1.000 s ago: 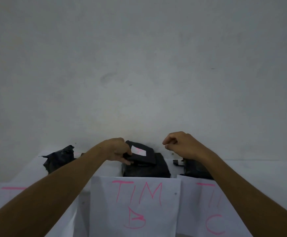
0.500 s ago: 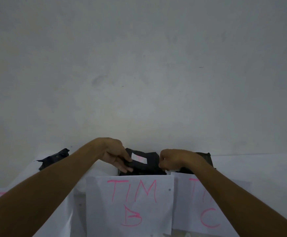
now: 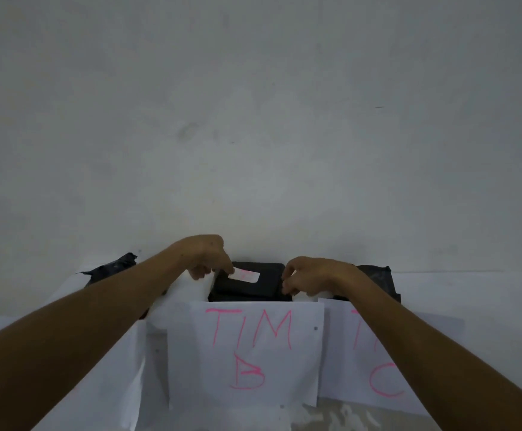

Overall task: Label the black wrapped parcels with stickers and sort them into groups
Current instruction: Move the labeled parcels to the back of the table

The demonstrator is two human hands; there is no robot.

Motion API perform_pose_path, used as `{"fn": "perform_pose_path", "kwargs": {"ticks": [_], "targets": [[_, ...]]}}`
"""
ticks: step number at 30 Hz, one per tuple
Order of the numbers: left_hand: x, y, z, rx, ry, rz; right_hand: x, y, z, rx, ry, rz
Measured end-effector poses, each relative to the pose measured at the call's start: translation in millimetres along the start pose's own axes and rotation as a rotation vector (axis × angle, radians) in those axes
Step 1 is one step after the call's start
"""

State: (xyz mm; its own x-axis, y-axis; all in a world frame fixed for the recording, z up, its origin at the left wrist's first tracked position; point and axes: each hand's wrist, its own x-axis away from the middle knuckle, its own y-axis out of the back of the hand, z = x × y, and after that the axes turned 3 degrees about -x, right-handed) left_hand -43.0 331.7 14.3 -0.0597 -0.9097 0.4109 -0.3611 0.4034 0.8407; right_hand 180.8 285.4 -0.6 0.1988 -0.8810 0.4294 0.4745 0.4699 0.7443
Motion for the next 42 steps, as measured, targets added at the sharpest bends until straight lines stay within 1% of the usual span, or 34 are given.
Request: {"fn": "perform_pose_path", "kwargs": {"ticks": [2,3,7,11,13,15,16,18,20,23,25,28,30,32,35,42], "targets": [[9.8,7.5,3.9,-0.005,-0.061,-0.091,1.6,2.8,-3.1,0.059,0.041,-0.114],[16.3,10.7,4.3,0.001,-0.096,-0.126,3.8,4.6,-5.4,0.041,0.063,-0.176],[56.3,10.9,0.7,0.130,-0.268,-0.231,30.4,7.0,-7.3,-0.124,0.186,-0.421],[105.4,-0.1,-5.0,0.222,-0.471,-0.463,75.1,0.5,-2.1,-0.230,0.338,-0.580],[133.1,-9.9,-6.9,0.217,-0.566,-0.544,100.7,-8.3,0.6,-0.235,0.392,-0.614],[160.1,-21.4,-7.4,0.159,-0.648,-0.577,122.4,-19.6,2.7,-0.230,0.436,-0.617],[173.7,-29.6,-5.6,0.137,-0.678,-0.556,132.9,-27.9,2.5,-0.230,0.444,-0.608],[196.5,-46.3,-1.2,0.109,-0.714,-0.459,150.5,-45.4,1.1,-0.243,0.449,-0.568],[213.4,-63.5,7.3,0.058,-0.697,-0.358,165.6,-65.1,-1.0,-0.254,0.454,-0.515],[229.3,-88.8,28.2,-0.027,-0.611,-0.208,183.6,-97.5,-5.3,-0.230,0.426,-0.436],[234.3,-105.1,43.1,-0.117,-0.549,-0.139,191.9,-118.5,-10.7,-0.204,0.388,-0.375],[233.1,-126.6,62.8,-0.286,-0.409,-0.051,198.3,-147.9,-20.5,-0.068,0.300,-0.284],[228.9,-141.9,74.7,-0.321,-0.324,0.030,199.7,-166.8,-25.0,0.045,0.221,-0.208],[223.6,-155.8,86.8,-0.355,-0.269,0.091,198.5,-184.3,-29.1,0.100,0.146,-0.148],[217.0,-167.2,101.7,-0.400,-0.226,0.102,194.2,-205.8,-33.6,0.161,0.096,-0.120],[213.7,-168.4,98.5,-0.323,-0.221,-0.034,188.7,-207.5,-34.7,0.188,0.058,-0.181]]}}
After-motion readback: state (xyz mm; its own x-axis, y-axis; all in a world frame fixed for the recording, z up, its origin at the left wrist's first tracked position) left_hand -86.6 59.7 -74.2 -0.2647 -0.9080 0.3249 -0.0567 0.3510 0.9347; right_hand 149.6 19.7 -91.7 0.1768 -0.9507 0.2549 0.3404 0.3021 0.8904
